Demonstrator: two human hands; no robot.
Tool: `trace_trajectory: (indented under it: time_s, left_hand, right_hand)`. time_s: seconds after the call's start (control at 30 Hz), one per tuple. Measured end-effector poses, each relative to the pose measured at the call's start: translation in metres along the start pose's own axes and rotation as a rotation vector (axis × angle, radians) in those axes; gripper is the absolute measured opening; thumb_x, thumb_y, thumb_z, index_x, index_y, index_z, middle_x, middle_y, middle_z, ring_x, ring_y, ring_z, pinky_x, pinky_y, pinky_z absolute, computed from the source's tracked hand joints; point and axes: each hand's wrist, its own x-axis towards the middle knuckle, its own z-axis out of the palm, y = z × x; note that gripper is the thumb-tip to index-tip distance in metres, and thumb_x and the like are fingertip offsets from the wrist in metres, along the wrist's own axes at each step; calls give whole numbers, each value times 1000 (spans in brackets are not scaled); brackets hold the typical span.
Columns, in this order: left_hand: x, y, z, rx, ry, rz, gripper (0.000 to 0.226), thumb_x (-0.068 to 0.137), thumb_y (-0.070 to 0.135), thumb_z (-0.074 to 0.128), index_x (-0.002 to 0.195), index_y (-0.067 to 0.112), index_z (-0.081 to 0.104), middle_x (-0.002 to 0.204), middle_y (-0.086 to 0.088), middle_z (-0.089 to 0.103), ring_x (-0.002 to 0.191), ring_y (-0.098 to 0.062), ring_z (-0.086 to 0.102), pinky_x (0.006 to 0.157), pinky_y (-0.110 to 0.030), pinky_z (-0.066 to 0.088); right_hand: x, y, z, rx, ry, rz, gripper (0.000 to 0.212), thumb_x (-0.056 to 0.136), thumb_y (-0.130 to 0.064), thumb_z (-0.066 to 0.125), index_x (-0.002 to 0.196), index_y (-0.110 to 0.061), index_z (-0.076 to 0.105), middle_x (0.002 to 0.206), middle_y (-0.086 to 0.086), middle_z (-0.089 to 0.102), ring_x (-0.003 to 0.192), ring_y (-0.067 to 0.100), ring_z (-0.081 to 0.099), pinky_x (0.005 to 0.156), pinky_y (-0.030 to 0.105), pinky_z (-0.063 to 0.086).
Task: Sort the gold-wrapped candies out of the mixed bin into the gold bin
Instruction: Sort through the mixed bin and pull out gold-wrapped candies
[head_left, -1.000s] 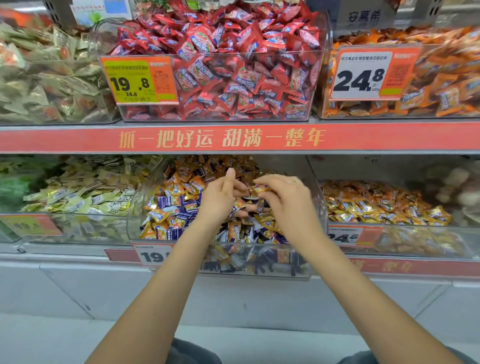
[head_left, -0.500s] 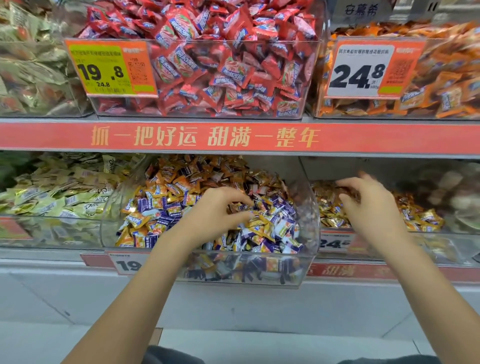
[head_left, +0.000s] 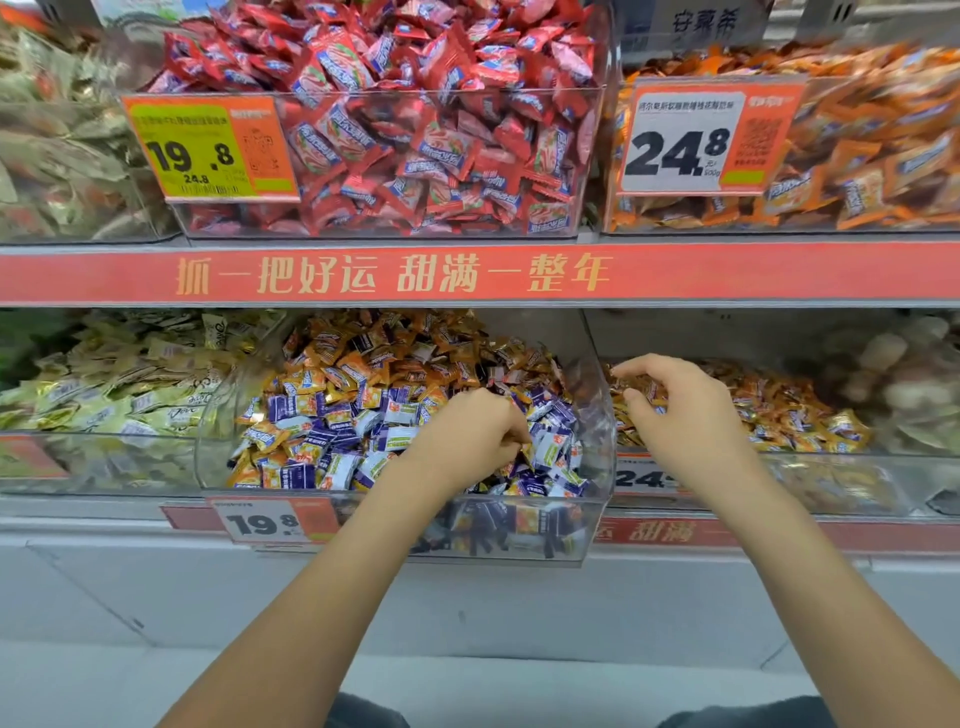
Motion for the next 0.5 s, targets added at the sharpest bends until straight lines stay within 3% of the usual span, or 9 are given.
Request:
trace_trajectory:
  time_s: [0.1,0.17,0.23,0.3,0.37,0.5]
  left_hand:
    - [0,-4,1,-169,92,-76,13,87,14,64,91,14,76,82,3,72,69,-5,62,73,-23,54]
    - [-1,-7,0,-331,169,-177,7,84,16,70,86,13,77,74,10,68,64,3,59,64,-11,50]
    - [-2,-8,-4,-495,238,-273,5,82,17,73,83,13,77,70,10,67,63,1,61,58,-9,48]
    - [-4,-7,-10,-669,294,-356,3,81,17,74,82,14,76,71,7,69,62,0,62,56,-9,48]
    - [-7,-1,-16,-907,329,-400,3,82,14,73,81,16,75,70,5,71,61,-1,62,59,-11,50]
    - [-10,15,-23,-1222,286,-411,7,84,14,70,85,18,75,81,-1,74,75,-11,67,70,-20,53]
  right_hand:
    - [-3,-2,-3,27,-8,-20,24,94,-9,53,110,-21,66,115,-3,64,78,4,52,71,15,31]
    - [-5,-7,-5,68,7,-88,24,93,-5,54,106,-19,68,108,-5,64,81,4,50,72,11,32]
    - [-10,-15,-5,109,45,-161,23,91,-2,56,102,-17,69,100,-7,64,87,4,53,74,5,36]
    - [-13,-23,-2,134,98,-220,20,90,-4,59,100,-16,70,96,-7,65,85,6,56,76,7,42]
    - [-18,-32,4,174,79,-253,19,90,-13,62,106,-20,69,98,-9,63,82,4,58,76,17,48]
    - [-24,-46,18,178,-79,-259,36,92,-26,62,126,-34,57,109,-19,52,75,-1,53,77,19,43]
